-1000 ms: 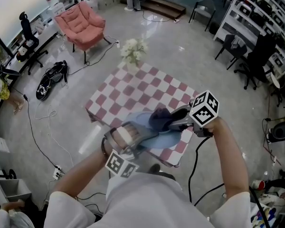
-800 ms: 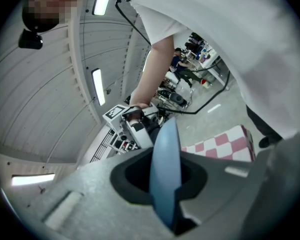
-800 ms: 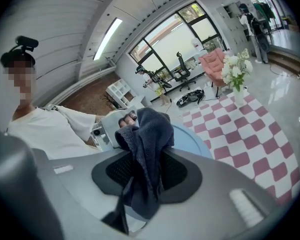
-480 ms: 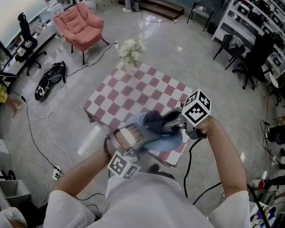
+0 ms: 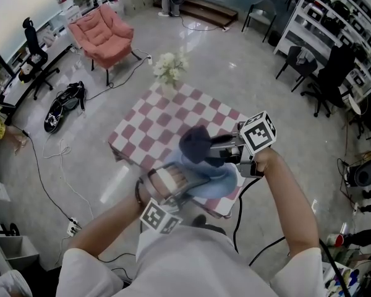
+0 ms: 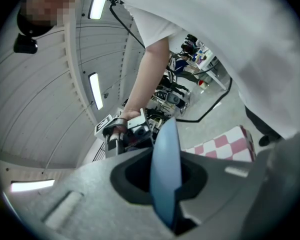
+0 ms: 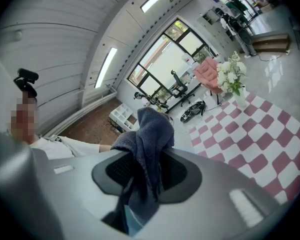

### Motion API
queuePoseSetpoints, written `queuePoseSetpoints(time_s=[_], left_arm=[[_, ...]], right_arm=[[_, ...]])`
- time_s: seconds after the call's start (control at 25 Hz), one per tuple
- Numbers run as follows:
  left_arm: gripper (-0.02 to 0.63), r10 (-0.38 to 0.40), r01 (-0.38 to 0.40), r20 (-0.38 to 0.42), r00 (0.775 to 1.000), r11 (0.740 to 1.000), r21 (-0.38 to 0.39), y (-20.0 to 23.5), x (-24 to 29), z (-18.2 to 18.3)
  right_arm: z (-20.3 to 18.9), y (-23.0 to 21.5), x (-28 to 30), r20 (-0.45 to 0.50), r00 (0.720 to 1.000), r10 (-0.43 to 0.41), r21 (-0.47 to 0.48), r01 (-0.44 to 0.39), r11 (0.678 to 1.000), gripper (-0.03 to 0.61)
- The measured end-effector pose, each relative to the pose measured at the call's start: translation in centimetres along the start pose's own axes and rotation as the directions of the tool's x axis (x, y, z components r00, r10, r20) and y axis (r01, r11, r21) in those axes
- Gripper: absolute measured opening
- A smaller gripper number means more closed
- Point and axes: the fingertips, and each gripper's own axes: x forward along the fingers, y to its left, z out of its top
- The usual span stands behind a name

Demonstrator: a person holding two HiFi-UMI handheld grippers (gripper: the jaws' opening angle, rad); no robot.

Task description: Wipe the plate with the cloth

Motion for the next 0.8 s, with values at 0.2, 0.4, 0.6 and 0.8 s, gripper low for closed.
queuePoseSetpoints(time_s=[0.2, 0.4, 0.6, 0.8], left_arm=[[0.037, 0.000, 0.000, 0.012, 1.000, 1.000, 0.023, 0.4, 0.3, 0.7], [0.037, -0.009, 0.008, 0.024, 1.000, 0.999, 0.035, 0.1, 0.5, 1.3], [0.037, -0.012, 0.011, 0.028, 1.000, 0.999, 0.036, 0.0, 0.2, 1.4], [0.037, -0.008, 0.007, 0.028, 1.000, 0.999, 0.031, 0.2, -0.5, 1.1]], right_arm=[[-0.1, 1.4, 1.6, -0.033, 0.997, 0.063, 0.026, -0.062, 0.998, 0.130], [-2.0, 1.0, 3.5, -0.142, 0.989, 0.049, 0.037, -0.044, 0.998, 0.130], [-3.0, -2.2, 3.5, -0.202, 0.973, -0.110, 0.000, 0.112, 0.994, 0.130], [-3.3, -5.0, 2.3, -0.183, 0.968, -0.173, 0.049, 0.184, 0.982, 0.130]])
